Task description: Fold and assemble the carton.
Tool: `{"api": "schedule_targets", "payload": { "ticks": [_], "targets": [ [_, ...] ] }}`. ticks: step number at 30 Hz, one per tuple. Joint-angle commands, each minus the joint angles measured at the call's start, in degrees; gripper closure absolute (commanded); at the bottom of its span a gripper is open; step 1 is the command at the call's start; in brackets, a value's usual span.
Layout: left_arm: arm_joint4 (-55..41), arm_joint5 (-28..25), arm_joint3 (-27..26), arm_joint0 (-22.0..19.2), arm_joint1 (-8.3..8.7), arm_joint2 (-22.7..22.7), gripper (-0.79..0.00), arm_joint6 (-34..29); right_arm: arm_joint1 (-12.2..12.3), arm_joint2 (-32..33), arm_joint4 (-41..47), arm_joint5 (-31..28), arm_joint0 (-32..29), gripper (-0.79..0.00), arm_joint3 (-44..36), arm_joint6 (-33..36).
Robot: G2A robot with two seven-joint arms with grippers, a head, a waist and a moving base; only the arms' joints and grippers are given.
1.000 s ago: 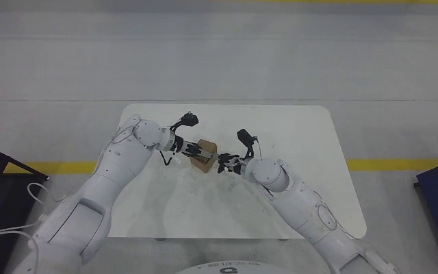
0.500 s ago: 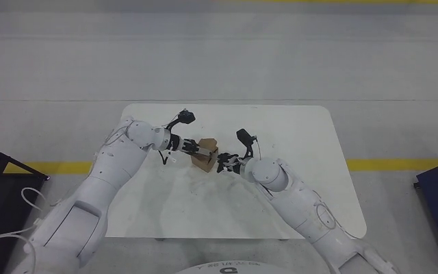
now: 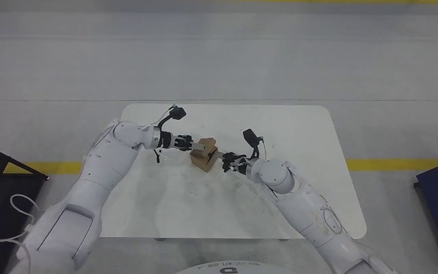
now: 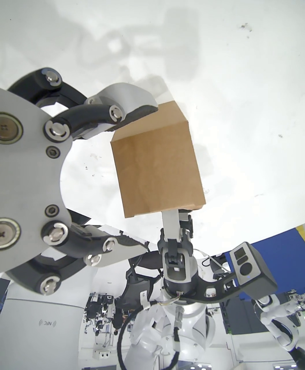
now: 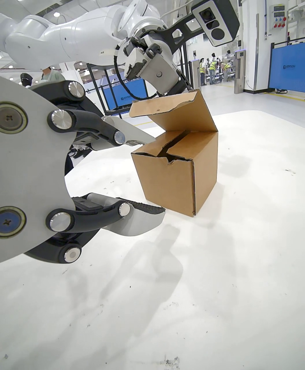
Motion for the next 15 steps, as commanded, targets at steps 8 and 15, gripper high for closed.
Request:
{"api": "schedule_targets", "payload": {
  "ticks": [8, 15],
  "targets": [
    [0.68, 5.00, 4.81, -2.72, -1.45, 2.81, -0.674, 1.47, -0.25, 0.39, 2.41, -1.78, 0.57, -0.416, 0.72, -0.23],
    [1.24, 4.63, 8.50, -4.90, -3.50, 6.32, -0.683, 2.01, -0.24, 0.49, 2.56, -2.44, 0.47, -0.394, 1.17, -0.12]
  ]
}}
